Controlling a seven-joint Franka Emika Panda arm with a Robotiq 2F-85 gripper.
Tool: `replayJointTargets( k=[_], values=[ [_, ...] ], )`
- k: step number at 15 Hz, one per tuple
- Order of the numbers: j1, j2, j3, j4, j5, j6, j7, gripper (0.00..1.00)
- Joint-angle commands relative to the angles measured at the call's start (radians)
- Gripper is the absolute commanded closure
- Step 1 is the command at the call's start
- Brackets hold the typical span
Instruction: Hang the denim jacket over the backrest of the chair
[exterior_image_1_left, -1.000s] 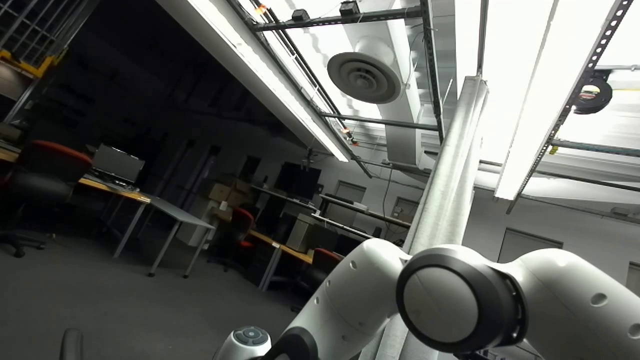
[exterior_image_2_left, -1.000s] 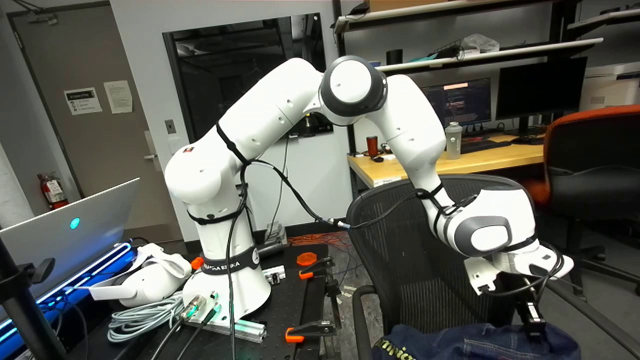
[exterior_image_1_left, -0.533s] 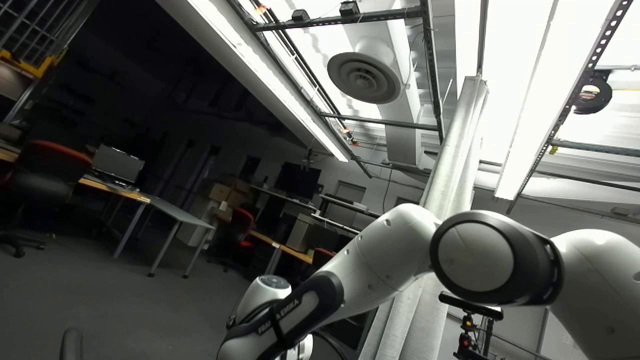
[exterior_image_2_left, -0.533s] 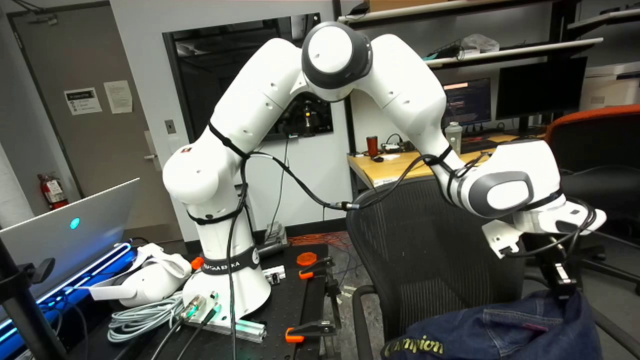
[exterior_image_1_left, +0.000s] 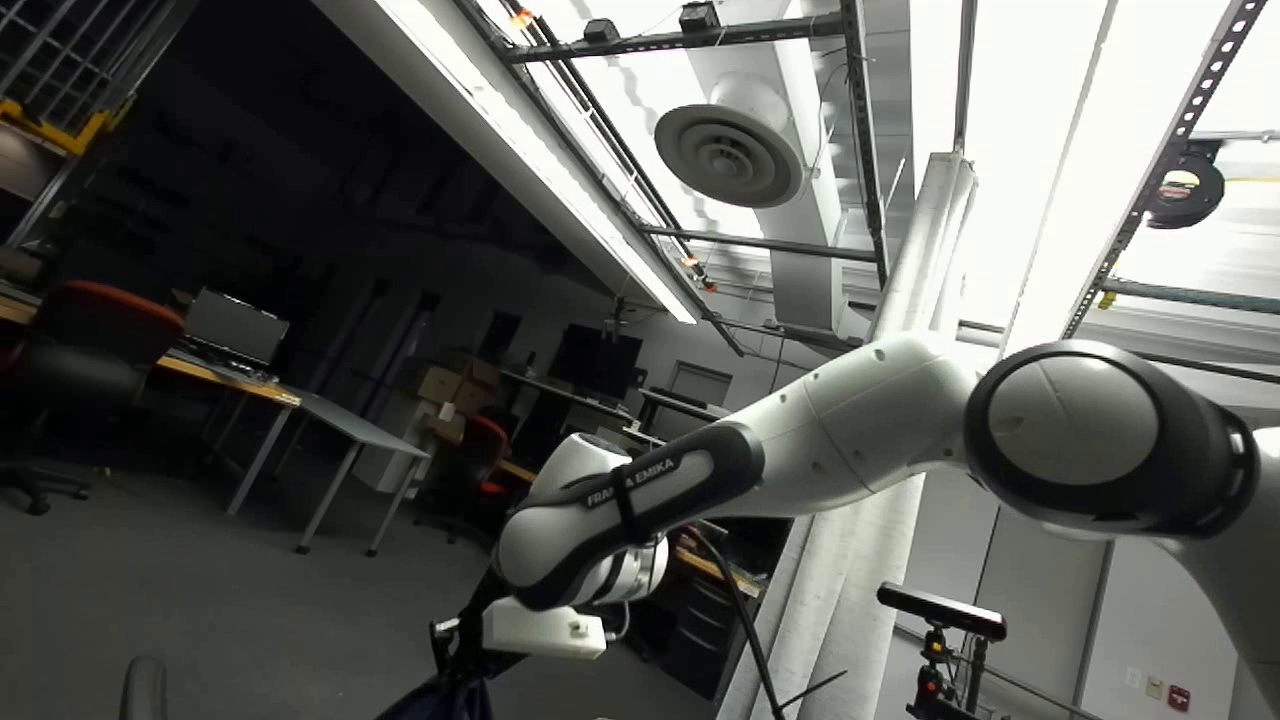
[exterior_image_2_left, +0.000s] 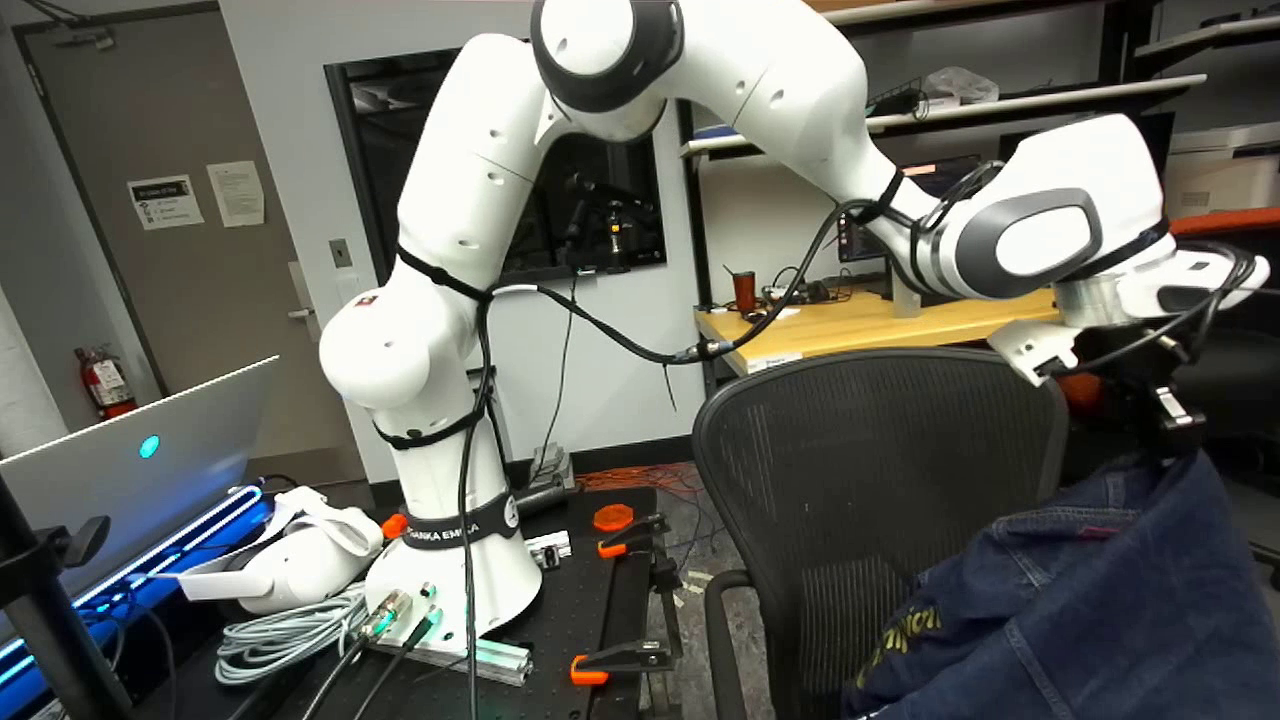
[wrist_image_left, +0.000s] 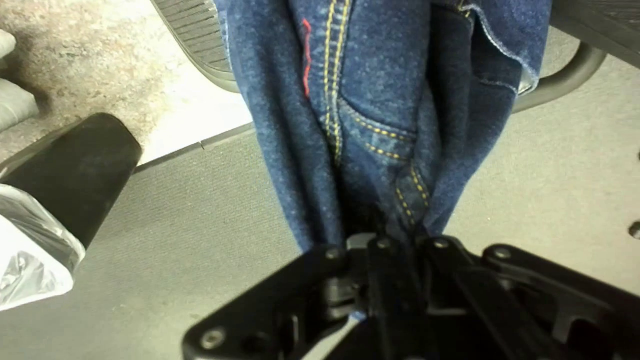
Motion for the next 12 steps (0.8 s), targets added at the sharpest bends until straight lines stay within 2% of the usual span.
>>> replayJointTargets(
  k=[1,6,12],
  values=[
    [-0.058,-0.116,0.074,0.022,0.01,-0.106,-0.085,0.98],
    [-0.099,-0.193,0.183,0.123,0.052,-0.27,-0.227,0.98],
    [-0.094,-0.208,0.259,0.32,0.116,-0.405,-0.322,0.98]
  ],
)
